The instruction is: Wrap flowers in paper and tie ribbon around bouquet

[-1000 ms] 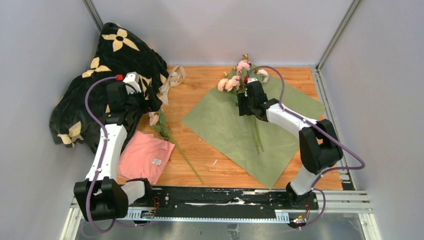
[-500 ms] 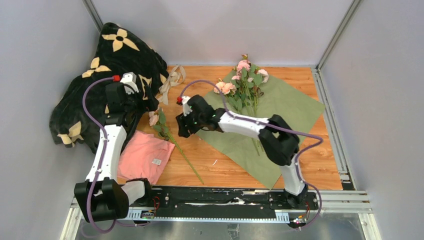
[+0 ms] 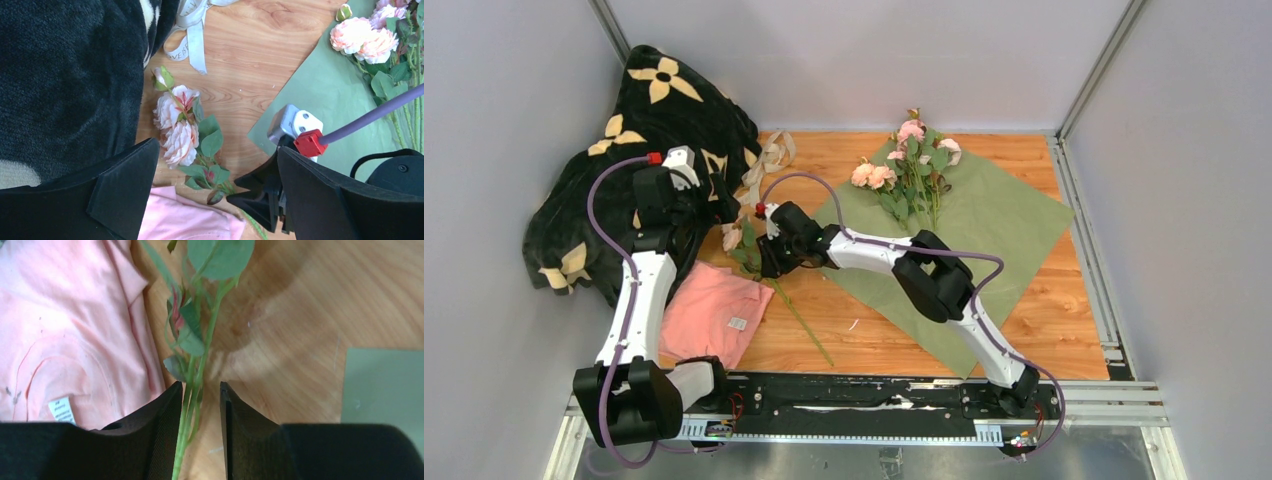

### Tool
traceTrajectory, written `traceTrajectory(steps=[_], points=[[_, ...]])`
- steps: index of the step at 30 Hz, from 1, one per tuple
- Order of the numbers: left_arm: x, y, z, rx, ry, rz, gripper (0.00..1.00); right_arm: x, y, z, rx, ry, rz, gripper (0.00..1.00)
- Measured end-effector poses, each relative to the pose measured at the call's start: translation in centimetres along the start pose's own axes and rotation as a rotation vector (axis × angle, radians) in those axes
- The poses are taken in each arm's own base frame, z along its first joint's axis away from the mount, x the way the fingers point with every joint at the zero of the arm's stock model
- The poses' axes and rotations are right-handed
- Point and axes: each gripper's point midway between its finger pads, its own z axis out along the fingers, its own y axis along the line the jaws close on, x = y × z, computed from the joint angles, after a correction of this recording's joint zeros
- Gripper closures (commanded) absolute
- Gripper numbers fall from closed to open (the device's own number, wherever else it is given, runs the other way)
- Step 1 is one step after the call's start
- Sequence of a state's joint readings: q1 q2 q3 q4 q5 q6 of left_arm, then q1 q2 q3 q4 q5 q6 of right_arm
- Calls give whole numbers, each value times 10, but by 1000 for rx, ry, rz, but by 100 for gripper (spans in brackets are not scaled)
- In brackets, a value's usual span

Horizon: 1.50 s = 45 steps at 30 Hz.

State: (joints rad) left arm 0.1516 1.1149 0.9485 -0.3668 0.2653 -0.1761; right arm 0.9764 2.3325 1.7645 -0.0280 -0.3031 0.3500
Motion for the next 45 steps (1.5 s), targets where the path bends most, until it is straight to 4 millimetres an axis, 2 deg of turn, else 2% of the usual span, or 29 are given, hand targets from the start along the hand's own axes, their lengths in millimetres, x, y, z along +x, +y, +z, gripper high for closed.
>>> traceTrajectory(steps=[3,4,6,7,11,14,16,19,22,24,26,28,29,32,35,38,39,41,42,43,45], points=[[0,0,0,1,0,-1,0,-8,-1,9,14,-22,-7,69],[0,0,0,1,-1,-1,0,-11,-1,13,21,-30,-11,75],[0,0,0,2,-2,-1,0,-14,0,18,38,-41,-17,95],[0,0,0,2,-2,-1,0,-14,-1,18,44,-41,-21,100],[0,1,0,2,-3,-1,0,-13,-3,18,72,-41,-16,100],[1,1,1,1,0,-1,1,-14,-3,10,80,-39,-19,100],[2,1,1,1,1,-2,1,-16,2,-4,80,-42,-22,100],[2,1,1,1,1,-1,1,-33,14,-38,74,-98,-34,100],[1,1,1,1,0,-1,0,-65,30,-88,57,-213,-54,100],[1,1,1,2,0,-1,1,-90,36,-129,51,-315,-63,100],[1,1,1,2,-2,0,1,-108,28,-162,72,-394,-58,100],[1,0,0,5,-2,0,1,-123,4,-197,124,-470,-38,100],[1,-1,0,9,-2,0,1,-128,-15,-216,163,-504,-22,100],[1,-3,0,22,0,0,5,-128,-90,-262,335,-552,39,100],[2,-6,1,40,2,0,8,-107,-167,-293,517,-515,102,100],[7,-9,4,53,18,2,8,-76,-223,-311,649,-431,157,97],[9,-11,6,58,27,7,7,-68,-235,-313,672,-405,165,89],[22,-21,14,82,81,36,7,-49,-260,-314,713,-332,183,62],[31,-29,20,102,123,61,6,-40,-275,-313,733,-282,188,52],[36,-32,23,112,144,74,6,-37,-283,-312,742,-258,200,46],[57,-44,35,141,228,116,6,-31,-301,-309,764,-192,212,40]])
